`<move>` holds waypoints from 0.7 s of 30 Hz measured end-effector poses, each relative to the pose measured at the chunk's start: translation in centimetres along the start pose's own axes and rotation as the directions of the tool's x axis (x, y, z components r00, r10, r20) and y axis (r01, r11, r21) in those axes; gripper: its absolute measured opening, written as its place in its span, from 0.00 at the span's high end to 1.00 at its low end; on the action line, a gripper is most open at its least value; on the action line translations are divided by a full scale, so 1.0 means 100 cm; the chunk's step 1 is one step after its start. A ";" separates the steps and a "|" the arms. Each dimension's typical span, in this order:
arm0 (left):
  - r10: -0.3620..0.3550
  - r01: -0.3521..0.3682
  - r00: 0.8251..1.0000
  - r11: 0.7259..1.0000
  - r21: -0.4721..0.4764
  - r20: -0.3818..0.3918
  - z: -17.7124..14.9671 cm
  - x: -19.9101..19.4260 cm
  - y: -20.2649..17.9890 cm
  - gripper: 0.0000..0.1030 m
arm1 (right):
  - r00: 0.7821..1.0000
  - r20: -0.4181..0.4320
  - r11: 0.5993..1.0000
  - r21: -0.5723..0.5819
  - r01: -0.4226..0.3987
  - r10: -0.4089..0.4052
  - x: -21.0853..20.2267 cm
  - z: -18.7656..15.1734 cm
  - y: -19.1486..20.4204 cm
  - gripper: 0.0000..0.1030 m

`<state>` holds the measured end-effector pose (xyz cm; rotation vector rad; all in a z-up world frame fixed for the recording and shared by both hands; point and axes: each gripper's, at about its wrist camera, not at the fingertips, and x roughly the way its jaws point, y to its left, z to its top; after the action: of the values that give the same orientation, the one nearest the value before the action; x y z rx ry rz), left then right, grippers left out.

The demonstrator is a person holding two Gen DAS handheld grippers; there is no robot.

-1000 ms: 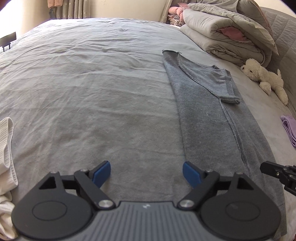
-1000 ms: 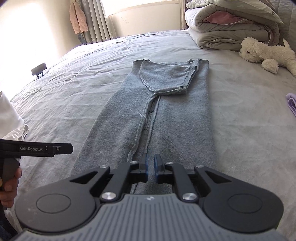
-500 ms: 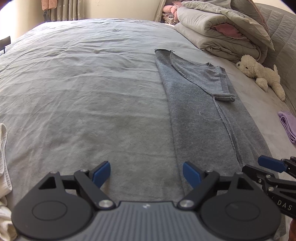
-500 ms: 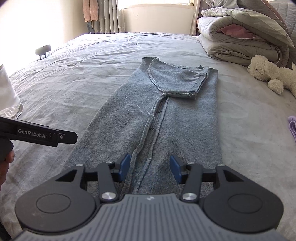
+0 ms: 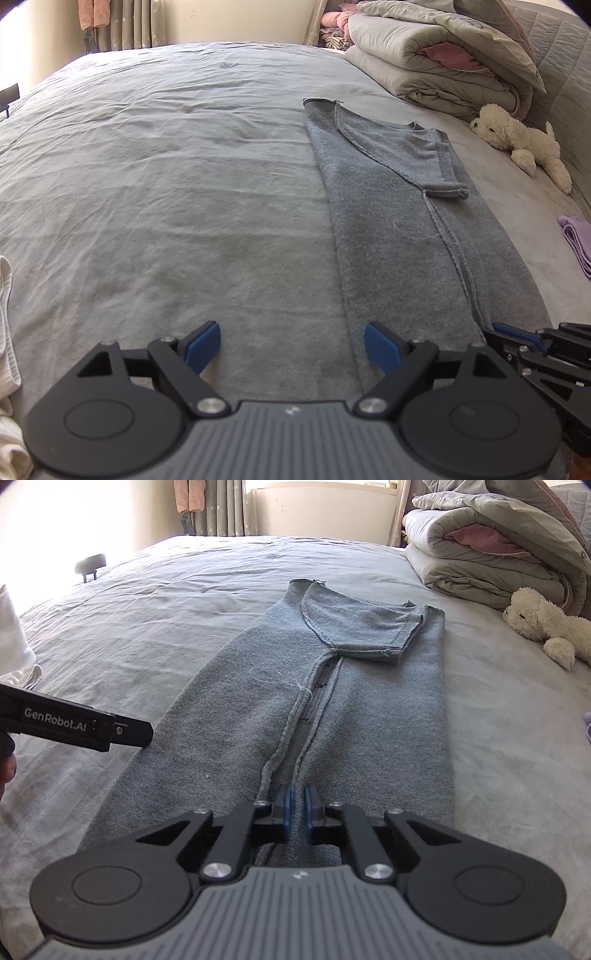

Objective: Fold clothes

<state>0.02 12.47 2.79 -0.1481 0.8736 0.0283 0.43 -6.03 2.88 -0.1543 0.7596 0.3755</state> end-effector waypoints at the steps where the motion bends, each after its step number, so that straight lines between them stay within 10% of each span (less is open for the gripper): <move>1: -0.002 0.002 1.000 1.000 -0.001 -0.001 0.000 0.000 0.000 0.16 | 1.000 0.005 1.000 0.007 -0.005 0.005 -0.002 0.000 -0.001 0.93; 21: -0.008 0.008 1.000 1.000 0.011 -0.006 -0.003 0.000 -0.010 0.16 | 0.991 0.081 0.988 0.104 -0.115 0.106 -0.017 0.007 -0.002 0.91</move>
<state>-0.12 11.43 2.77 -0.1420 0.8792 0.0156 -0.18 -6.52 4.57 0.0044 0.7136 0.4419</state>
